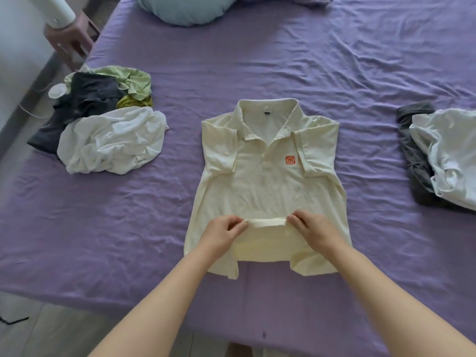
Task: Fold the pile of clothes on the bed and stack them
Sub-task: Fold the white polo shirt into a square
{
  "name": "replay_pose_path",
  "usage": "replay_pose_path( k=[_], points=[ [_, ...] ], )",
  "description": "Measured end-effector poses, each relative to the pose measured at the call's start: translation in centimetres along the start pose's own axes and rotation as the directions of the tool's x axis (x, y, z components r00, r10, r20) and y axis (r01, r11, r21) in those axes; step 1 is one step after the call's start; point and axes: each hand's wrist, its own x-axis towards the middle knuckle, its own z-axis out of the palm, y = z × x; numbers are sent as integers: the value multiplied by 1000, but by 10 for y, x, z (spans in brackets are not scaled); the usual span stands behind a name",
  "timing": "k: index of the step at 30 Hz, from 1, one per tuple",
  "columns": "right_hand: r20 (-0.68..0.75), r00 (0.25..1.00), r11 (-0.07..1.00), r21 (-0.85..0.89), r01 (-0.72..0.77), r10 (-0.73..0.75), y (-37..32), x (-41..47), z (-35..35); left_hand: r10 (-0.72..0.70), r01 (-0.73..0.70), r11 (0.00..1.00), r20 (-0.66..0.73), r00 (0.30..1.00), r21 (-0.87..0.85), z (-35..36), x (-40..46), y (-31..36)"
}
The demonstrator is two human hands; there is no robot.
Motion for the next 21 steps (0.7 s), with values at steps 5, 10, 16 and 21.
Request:
replay_pose_path(
  k=[5, 10, 16, 21],
  points=[
    [14, 999, 999, -8, 38, -38, -7, 35, -19, 4, -4, 1000, 24, 1000, 9, -18, 51, 9],
    [-268, 963, 994, 96, 52, -24, -20, 83, -37, 75, -80, 996, -103, 992, -48, -41, 106, 25],
    [-58, 992, 977, -175, -118, 110, -15, 129, -23, 250, -190, 877, -81, 965, 442, -32, 133, 14],
    [-80, 994, 945, -312, -95, 73, -17, 150, 3, 178, -252, 800, 186, 966, 544, -18, 123, -22]
  ],
)
